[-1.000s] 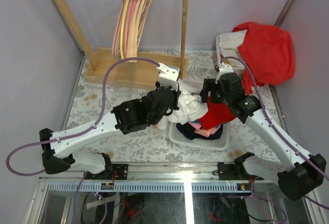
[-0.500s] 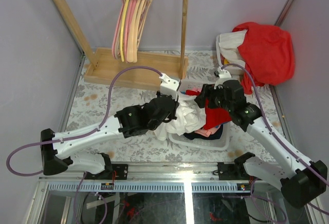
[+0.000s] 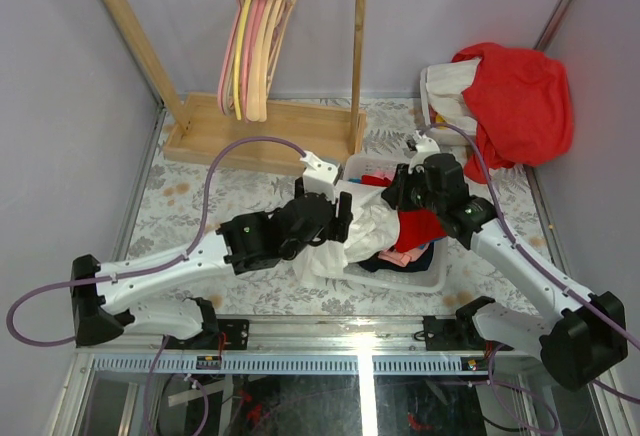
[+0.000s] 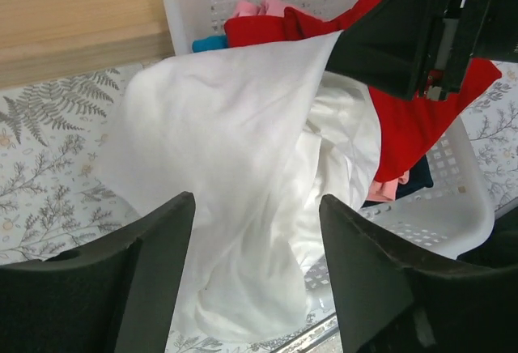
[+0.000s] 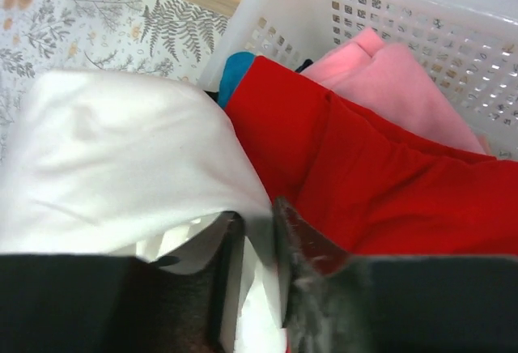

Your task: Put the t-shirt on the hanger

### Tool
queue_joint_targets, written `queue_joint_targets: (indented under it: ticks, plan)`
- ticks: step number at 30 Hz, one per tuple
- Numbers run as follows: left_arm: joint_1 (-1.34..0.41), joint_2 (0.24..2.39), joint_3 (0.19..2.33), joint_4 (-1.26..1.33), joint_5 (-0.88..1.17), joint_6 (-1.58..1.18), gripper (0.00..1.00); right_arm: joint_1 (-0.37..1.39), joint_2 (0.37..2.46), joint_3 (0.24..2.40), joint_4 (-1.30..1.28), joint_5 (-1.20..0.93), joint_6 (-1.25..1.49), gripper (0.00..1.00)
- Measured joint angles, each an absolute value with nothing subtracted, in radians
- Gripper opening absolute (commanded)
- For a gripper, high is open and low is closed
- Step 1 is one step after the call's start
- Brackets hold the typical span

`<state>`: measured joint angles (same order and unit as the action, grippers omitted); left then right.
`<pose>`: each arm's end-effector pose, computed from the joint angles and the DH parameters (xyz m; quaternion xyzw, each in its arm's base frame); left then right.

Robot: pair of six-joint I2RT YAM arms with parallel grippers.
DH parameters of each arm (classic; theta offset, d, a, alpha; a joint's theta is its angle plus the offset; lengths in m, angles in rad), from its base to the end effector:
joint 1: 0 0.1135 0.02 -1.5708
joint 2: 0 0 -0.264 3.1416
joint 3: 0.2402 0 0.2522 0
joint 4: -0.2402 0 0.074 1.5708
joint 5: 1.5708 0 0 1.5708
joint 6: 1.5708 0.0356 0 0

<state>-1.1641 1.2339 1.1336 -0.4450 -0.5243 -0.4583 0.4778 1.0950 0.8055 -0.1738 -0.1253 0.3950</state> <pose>0.1240 -0.2428 0.3435 0.1716 0.8337 -0.1881 0.4900 0.2189 0.1183 0.2869 -0.0680 0.8468 0.2701 0.4532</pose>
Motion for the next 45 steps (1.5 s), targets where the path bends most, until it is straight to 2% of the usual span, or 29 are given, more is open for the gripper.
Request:
queue_joint_targets:
  ticks: [2,3,11,16,21,32,38,45]
  plan:
    - [-1.164,1.219,1.114,-0.446,-0.523,-0.47,0.69,0.478,1.096,0.81,-0.174,-0.133,0.392,0.02]
    - [-1.164,1.205,1.101,-0.448,-0.523,-0.479,0.71,0.478,1.097,0.816,-0.176,-0.136,0.384,0.0]
    - [-1.164,1.221,1.106,-0.439,-0.524,-0.485,0.79,0.478,1.1,1.008,-0.263,-0.178,0.352,0.0]
    - [-1.164,1.309,1.137,-0.413,-0.524,-0.47,0.8,0.478,1.09,1.201,-0.318,-0.254,0.338,0.0]
    - [-1.164,1.295,1.138,-0.348,-0.533,-0.452,0.81,0.478,1.08,1.36,-0.36,-0.363,0.332,0.0]
    - [-1.164,1.08,1.131,-0.261,-0.571,-0.435,0.87,0.478,1.039,1.46,-0.475,-0.47,0.341,0.0]
    - [-1.164,1.108,1.118,-0.257,-0.582,-0.431,0.88,0.478,1.018,1.481,-0.515,-0.492,0.347,0.0]
    - [-1.167,1.145,1.086,-0.23,-0.497,-0.429,0.88,0.478,1.018,1.495,-0.527,-0.507,0.351,0.0]
